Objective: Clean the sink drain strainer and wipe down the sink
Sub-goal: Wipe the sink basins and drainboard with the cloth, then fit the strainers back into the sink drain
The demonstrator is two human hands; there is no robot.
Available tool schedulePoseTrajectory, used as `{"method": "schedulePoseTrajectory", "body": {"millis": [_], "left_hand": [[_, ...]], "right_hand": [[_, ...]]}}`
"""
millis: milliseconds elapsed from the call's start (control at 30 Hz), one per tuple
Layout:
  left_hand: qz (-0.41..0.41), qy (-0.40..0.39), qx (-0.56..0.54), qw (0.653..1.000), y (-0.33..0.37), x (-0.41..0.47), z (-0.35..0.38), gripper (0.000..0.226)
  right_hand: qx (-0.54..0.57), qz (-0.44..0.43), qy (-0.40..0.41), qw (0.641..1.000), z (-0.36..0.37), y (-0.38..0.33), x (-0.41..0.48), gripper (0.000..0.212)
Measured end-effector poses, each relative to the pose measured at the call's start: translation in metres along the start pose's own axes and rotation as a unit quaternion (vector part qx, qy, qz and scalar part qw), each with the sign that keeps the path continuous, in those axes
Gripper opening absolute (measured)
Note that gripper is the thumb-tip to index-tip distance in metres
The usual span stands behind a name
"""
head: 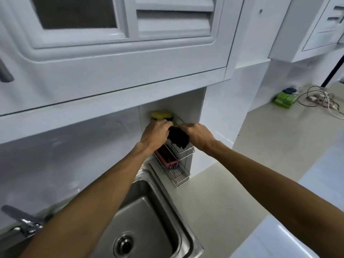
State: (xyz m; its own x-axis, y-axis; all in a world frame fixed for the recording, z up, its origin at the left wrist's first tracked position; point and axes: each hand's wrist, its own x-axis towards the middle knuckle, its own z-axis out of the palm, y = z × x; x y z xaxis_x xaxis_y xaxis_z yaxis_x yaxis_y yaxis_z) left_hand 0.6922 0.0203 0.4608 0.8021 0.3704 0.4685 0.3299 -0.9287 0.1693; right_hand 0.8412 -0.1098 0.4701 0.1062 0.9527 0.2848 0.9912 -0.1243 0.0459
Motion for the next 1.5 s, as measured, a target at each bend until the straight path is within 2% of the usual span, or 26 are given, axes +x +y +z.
{"method": "schedulePoseTrajectory", "body": {"millis": [200, 300, 400, 533, 600, 700, 800, 900, 967, 1233, 1367, 1500], "left_hand": [[0.019, -0.025, 0.063, 0.998, -0.013, 0.016, 0.039, 0.022], [0.057, -0.069, 0.089, 0.992, -0.017, 0.005, 0.055, 0.029], [0.068, -0.139, 0.130, 0.979, -0.019, -0.002, 0.063, 0.037], [0.071, -0.165, 0.126, 0.976, -0.021, -0.010, 0.062, 0.045], [0.061, -0.172, 0.125, 0.975, -0.019, -0.017, 0.062, 0.051], [0.027, -0.174, 0.131, 0.976, -0.013, -0.028, 0.062, 0.065], [-0.013, -0.172, 0.114, 0.978, -0.010, -0.047, 0.053, 0.072], [-0.058, -0.159, 0.088, 0.982, -0.012, -0.090, 0.033, 0.070], [-0.090, -0.174, 0.081, 0.977, -0.017, -0.125, 0.016, 0.070], [-0.215, -0.210, 0.107, 0.948, -0.045, -0.332, -0.075, 0.070], [-0.288, -0.199, 0.104, 0.931, -0.052, -0.445, -0.120, 0.071], [-0.368, -0.179, 0.096, 0.908, -0.058, -0.544, -0.156, 0.064]], "right_hand": [[-0.048, -0.049, 0.021, 0.997, 0.042, 0.023, 0.001, 0.072], [-0.005, -0.099, -0.067, 0.993, 0.058, 0.024, -0.003, 0.063], [0.053, -0.095, -0.128, 0.986, 0.057, 0.030, 0.005, 0.051], [0.061, -0.092, -0.250, 0.962, 0.044, 0.039, 0.011, 0.073], [0.068, -0.089, -0.281, 0.953, 0.041, 0.039, 0.008, 0.076], [0.083, -0.085, -0.273, 0.955, 0.044, 0.034, 0.005, 0.075], [0.066, -0.080, -0.215, 0.971, 0.042, 0.021, 0.001, 0.087], [0.050, -0.112, -0.146, 0.982, 0.041, -0.012, -0.007, 0.083], [0.061, -0.134, -0.143, 0.979, 0.041, -0.039, -0.012, 0.077], [0.089, -0.130, -0.268, 0.950, 0.065, -0.199, -0.054, 0.067], [0.120, -0.123, -0.321, 0.931, 0.084, -0.283, -0.083, 0.070], [0.128, -0.159, -0.354, 0.913, 0.099, -0.357, -0.107, 0.065]]}}
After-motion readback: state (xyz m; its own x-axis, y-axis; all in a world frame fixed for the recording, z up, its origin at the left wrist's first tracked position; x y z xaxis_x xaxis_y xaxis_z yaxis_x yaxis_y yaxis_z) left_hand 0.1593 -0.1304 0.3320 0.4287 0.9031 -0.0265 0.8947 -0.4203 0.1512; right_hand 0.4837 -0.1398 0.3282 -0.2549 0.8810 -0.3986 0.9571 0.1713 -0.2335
